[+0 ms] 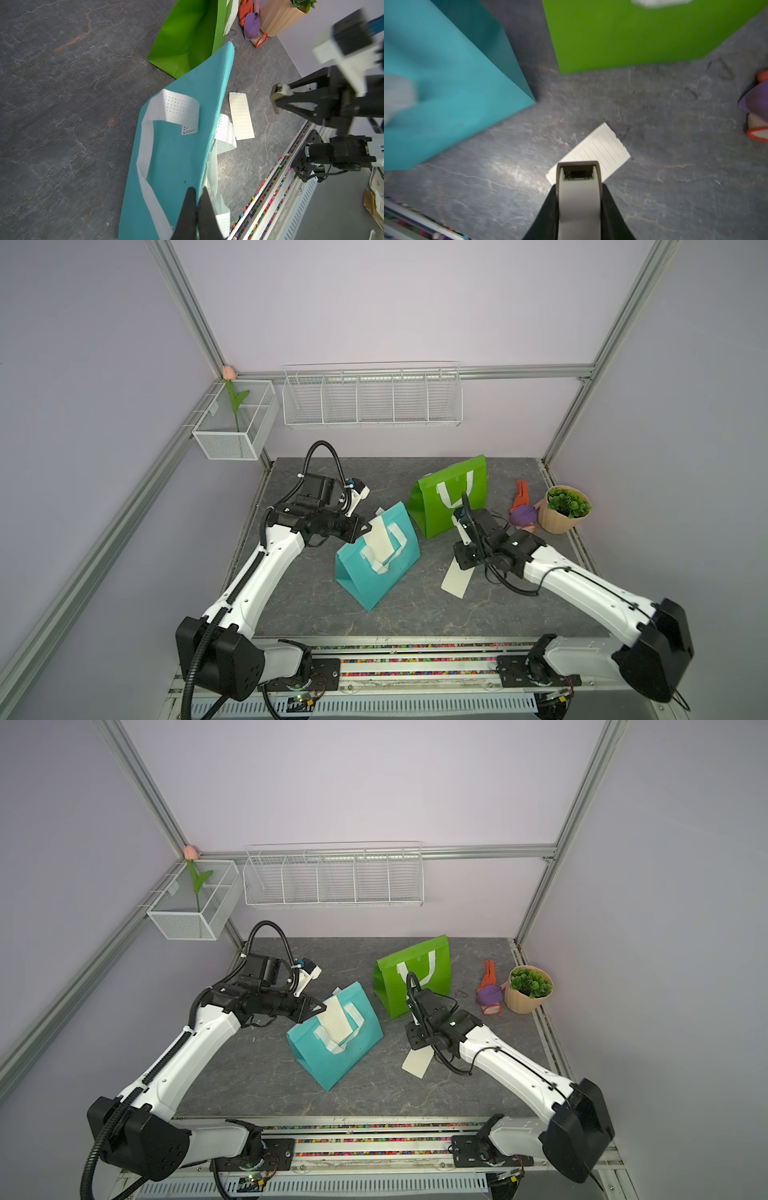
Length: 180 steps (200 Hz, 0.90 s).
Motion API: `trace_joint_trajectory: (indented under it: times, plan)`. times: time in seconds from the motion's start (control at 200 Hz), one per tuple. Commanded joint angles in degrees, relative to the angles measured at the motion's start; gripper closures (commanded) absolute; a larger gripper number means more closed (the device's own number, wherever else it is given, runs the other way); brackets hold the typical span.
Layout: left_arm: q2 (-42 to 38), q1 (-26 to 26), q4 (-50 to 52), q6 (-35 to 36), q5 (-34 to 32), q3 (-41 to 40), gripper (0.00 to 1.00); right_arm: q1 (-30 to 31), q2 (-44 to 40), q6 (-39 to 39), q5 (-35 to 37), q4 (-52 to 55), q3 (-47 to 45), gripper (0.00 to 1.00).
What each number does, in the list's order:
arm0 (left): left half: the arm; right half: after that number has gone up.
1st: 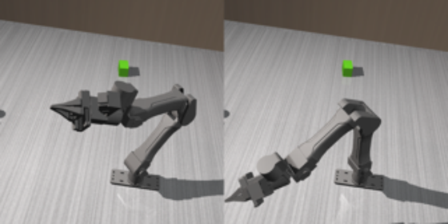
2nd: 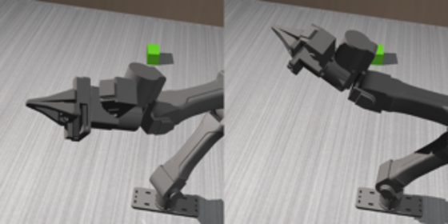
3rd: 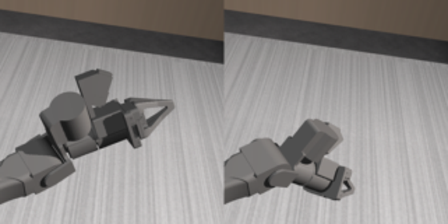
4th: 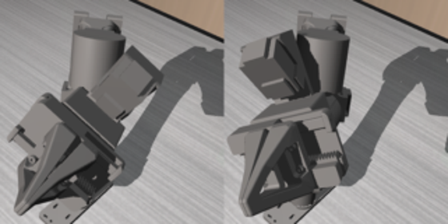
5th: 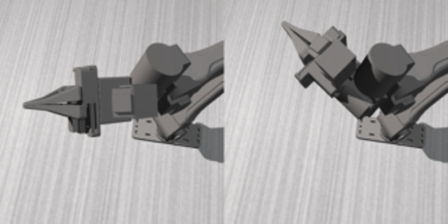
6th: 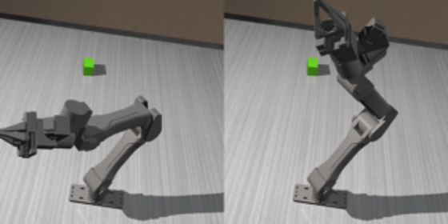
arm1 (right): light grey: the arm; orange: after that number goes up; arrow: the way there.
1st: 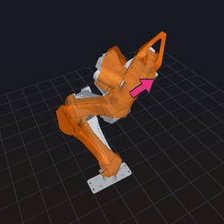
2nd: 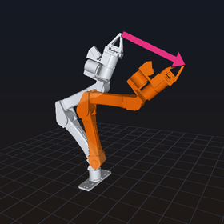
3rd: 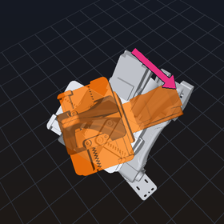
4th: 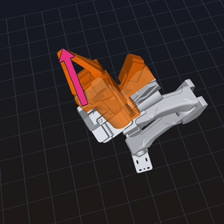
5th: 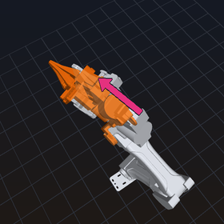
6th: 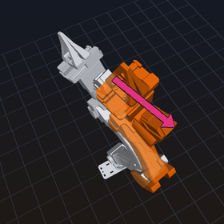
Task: Staple the receipts to the bags
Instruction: Pick up the stapler from the center of the board, then place the stapler in the takeout bag.
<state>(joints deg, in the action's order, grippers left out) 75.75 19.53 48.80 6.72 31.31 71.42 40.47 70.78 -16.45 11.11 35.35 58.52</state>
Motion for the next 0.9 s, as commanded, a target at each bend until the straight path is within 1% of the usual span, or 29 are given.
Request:
trace_joint_trajectory:
  times: [0.0, 0.095, 0.17, 0.28, 0.48, 0.62, 0.725, 0.81, 0.895]
  plan:
    - [0.06, 0.55, 1.72, 0.19, 0.07, 0.49, 1.0, 1.76, -1.96, -1.22, -3.72, -11.59, 1.59, 0.93]
    - [0.34, 1.42, 0.71, -1.44, -0.81, 0.58, 1.0, 4.12, -0.51, -1.97, -3.04, -18.43, 4.01, 0.93]
    - [0.32, 2.21, -0.25, -2.87, -1.77, 0.74, 1.0, 5.71, 1.24, -2.94, -3.68, -26.65, 4.36, 0.93]
    - [0.17, 2.56, -1.83, -5.0, -1.35, 0.8, 1.0, 8.02, 6.09, -4.28, -3.71, -36.97, 5.73, 0.93]
    - [0.65, 3.23, -2.22, -5.31, -1.54, 1.0, 1.0, 13.14, 13.56, -1.86, -0.25, -52.77, 7.89, 0.93]
    - [1.11, 3.23, -2.12, -4.97, -1.44, 0.65, 1.0, 15.07, 16.67, 0.03, 3.12, -57.15, 9.3, 0.93]
    - [0.94, 3.17, -2.36, -5.25, -1.46, 0.65, 1.0, 15.3, 18.13, 0.09, 3.39, -59.18, 9.22, 0.93]
    - [1.05, 3.19, -2.53, -5.36, -0.81, 0.74, 1.0, 15.53, 18.84, 0.98, 4.19, -63.01, 8.02, 0.93]
    - [1.21, 3.22, -2.74, -5.75, -0.47, 0.91, 1.0, 15.53, 20.18, 1.71, 4.67, -62.99, 9.15, 0.93]
